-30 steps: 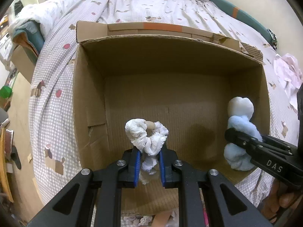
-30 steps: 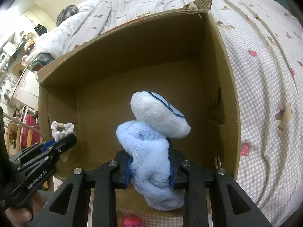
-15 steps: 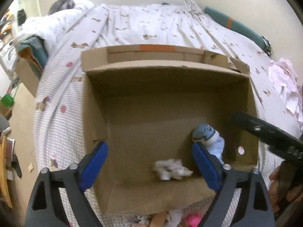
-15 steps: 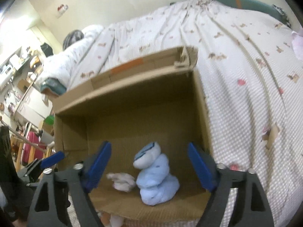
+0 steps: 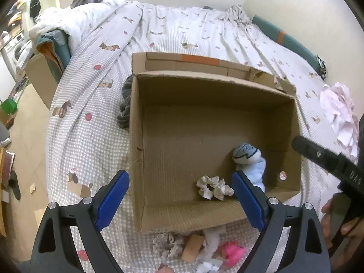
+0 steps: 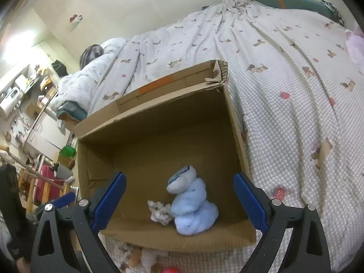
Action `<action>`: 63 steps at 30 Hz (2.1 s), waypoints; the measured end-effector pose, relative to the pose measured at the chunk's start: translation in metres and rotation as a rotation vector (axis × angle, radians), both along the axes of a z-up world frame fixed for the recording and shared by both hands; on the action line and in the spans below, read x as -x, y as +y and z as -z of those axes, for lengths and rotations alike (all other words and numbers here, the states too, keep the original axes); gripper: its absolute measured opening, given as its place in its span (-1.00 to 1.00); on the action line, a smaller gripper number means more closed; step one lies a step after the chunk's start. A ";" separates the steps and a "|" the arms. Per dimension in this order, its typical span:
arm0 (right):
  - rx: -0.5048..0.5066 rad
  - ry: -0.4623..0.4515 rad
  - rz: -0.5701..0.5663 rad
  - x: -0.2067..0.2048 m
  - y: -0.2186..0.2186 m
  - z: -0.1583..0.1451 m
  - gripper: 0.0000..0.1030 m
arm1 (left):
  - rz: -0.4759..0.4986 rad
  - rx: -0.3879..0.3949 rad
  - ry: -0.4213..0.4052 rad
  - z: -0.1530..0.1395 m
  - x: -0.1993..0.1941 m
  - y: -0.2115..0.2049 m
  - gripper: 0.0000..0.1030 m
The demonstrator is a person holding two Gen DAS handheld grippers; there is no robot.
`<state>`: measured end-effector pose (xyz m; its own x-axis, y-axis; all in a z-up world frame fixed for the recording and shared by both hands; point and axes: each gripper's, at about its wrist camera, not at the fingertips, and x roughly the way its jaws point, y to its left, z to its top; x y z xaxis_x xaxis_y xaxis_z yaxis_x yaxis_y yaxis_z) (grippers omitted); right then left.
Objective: Organize soft objects
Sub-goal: 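Open both grippers to drop the plush and scrunchie into the box, then grasp the pink rubber toy with the right gripper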
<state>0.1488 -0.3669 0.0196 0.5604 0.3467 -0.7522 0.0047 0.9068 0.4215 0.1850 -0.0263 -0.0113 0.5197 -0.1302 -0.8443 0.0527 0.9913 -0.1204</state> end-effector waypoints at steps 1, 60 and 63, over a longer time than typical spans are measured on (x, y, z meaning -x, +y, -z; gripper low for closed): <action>0.003 0.001 -0.004 0.004 0.000 -0.001 0.96 | -0.002 -0.004 -0.004 -0.002 0.001 0.001 0.76; -0.146 0.476 -0.080 0.102 0.039 0.113 0.18 | -0.263 0.028 0.303 0.051 0.109 0.083 0.76; -0.153 0.484 -0.108 0.097 0.050 0.117 0.18 | -0.278 0.035 0.309 0.053 0.109 0.087 0.76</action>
<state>0.0518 -0.3166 -0.0975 0.1156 0.5095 -0.8527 0.1413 0.8413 0.5218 0.0763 0.0612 -0.0647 0.2617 -0.0518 -0.9637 -0.2602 0.9578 -0.1222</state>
